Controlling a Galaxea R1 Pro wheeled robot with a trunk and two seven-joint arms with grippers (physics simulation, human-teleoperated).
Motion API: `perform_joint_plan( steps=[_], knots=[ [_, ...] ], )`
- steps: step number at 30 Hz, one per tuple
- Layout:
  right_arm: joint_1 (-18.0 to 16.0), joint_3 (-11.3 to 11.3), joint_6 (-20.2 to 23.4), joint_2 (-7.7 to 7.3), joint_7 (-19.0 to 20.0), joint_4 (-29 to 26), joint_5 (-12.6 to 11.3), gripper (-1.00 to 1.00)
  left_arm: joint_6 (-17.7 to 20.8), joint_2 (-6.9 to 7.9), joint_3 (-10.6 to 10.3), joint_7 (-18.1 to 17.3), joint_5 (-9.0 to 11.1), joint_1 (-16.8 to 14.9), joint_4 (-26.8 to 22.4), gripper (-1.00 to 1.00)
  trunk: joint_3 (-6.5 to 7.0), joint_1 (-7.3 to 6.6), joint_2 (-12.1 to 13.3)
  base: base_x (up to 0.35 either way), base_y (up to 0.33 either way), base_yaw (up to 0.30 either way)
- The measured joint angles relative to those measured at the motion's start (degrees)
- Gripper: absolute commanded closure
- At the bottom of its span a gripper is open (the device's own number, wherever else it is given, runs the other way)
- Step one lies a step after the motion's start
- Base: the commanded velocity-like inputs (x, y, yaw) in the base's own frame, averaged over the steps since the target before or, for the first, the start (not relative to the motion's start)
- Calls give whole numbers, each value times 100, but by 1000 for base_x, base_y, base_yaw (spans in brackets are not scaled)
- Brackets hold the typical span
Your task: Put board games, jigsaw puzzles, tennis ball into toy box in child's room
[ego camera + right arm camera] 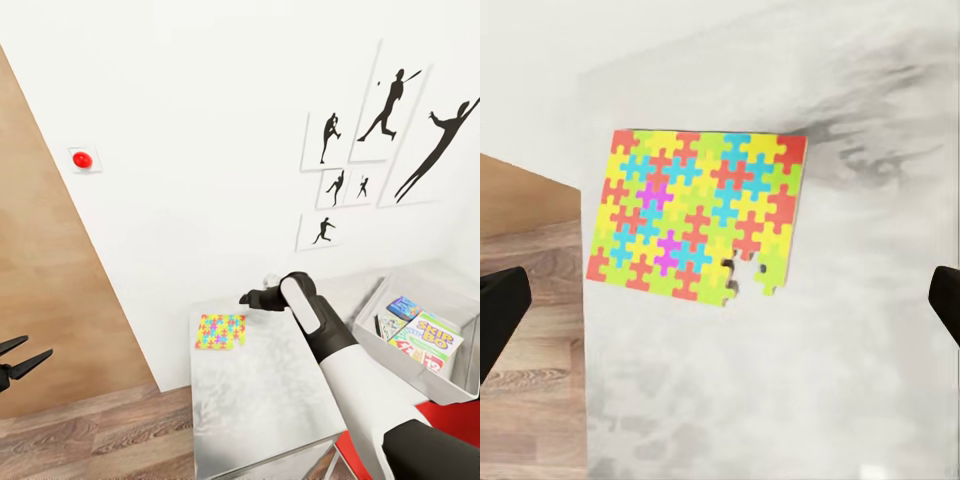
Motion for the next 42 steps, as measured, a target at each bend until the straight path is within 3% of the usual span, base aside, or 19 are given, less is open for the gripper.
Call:
perform_joint_plan(
  steps=[8, 42],
  knots=[
    [-1, 31, 0, 38, 5, 19, 157, -100, 0, 0, 0, 3, 0, 0, 0, -100, -75, 0, 0, 0, 0, 0],
    [-2, 34, 0, 37, 31, -5, 164, -100, -180, 0, 0, 2, -119, 0, 0, -100, -393, 0, -1, 0, 0, 0]
  ],
)
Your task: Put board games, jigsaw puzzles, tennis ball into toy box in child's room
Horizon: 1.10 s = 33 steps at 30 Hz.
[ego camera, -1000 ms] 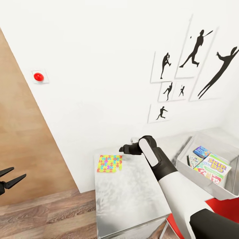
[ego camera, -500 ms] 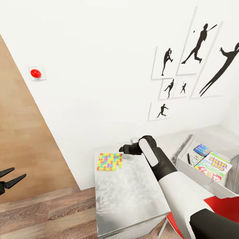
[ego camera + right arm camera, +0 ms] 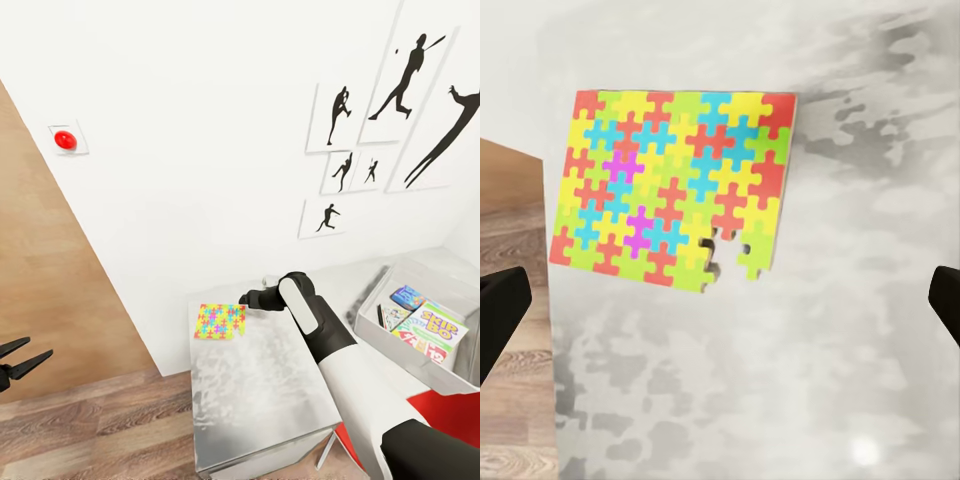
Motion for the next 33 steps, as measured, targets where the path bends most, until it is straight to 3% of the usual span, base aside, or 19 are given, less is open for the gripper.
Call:
perform_joint_plan(
  steps=[13, 33],
  knots=[
    [0, 0, 0, -3, 9, -40, 1, -100, -3, 0, 1, -3, -1, 1, 0, -100, -122, 0, 0, 0, 0, 44],
    [-1, 9, -178, 8, 24, -61, 1, -100, -9, 0, 2, 1, -3, 2, -1, -100, -302, 0, 0, 0, 0, 132]
  ],
)
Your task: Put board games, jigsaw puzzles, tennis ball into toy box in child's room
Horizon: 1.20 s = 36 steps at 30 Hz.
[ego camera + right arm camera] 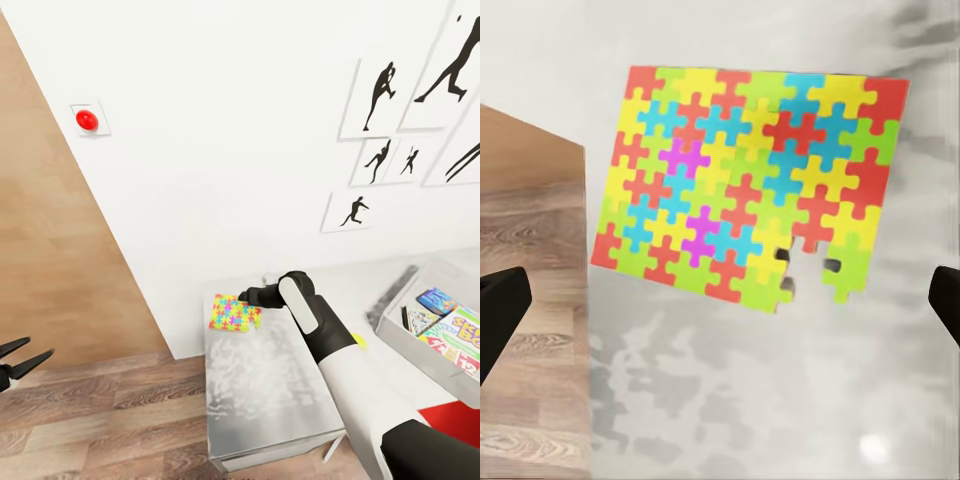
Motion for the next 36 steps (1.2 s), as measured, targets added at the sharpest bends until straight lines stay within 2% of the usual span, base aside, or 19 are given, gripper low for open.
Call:
perform_joint_plan(
  steps=[20, 36],
  knots=[
    [-8, -15, -12, -19, 3, -135, 5, -100, 0, 0, 0, -2, 1, 0, 0, -100, -173, 0, 0, 0, 0, 146],
    [-324, -76, 25, -137, -56, -172, 10, -100, -7, 0, -1, -1, 1, -2, 1, -100, -261, 0, -1, 0, 0, 64]
  ],
)
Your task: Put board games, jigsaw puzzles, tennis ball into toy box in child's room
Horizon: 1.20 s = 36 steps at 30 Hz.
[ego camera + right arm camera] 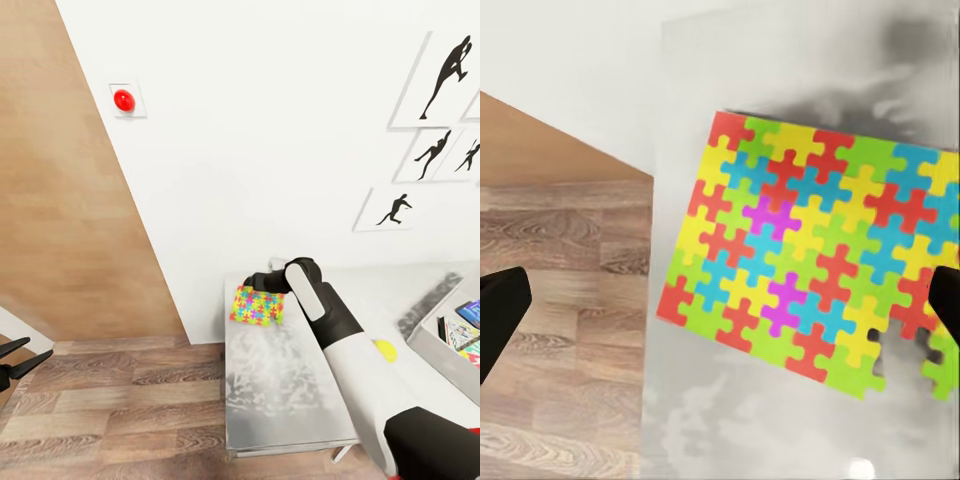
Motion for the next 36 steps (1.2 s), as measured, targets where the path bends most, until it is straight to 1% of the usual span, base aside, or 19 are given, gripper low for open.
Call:
perform_joint_plan(
  steps=[8, 14, 16, 20, 26, 30, 36],
  knots=[
    [-184, -3, 21, -188, -18, 14, -5, -100, -1, 0, 0, 2, 0, 0, 0, -100, -2, 0, 0, 0, 0, 2],
    [-213, -4, 20, -372, -20, 49, -11, -100, -1, 0, 0, 2, 3, 0, 0, -100, -3, 0, 0, 0, 0, 0],
    [-217, -5, 18, -460, -16, 60, -15, -100, -1, 0, 0, 2, 5, 0, 0, -100, -3, 0, 0, 0, 0, 0],
    [-214, -4, 16, -496, -13, 69, -25, -100, -1, 0, 0, 1, 3, 0, 0, -100, -3, 0, 0, 0, 0, 0],
    [-212, -4, -8, -510, -12, 151, -25, -100, -2, 0, 0, 2, 4, 0, 0, -100, -14, 0, 0, 0, 0, 0],
    [-212, -5, -40, -513, -12, 299, -19, -100, -2, 0, 0, 2, 1, 0, 0, -100, -43, 0, 1, 0, 0, 0],
    [-212, -5, -52, -515, -12, 364, -19, -100, -2, -1, 0, 2, 2, 0, 0, -100, -96, 0, 0, 0, 0, 0]
  ],
)
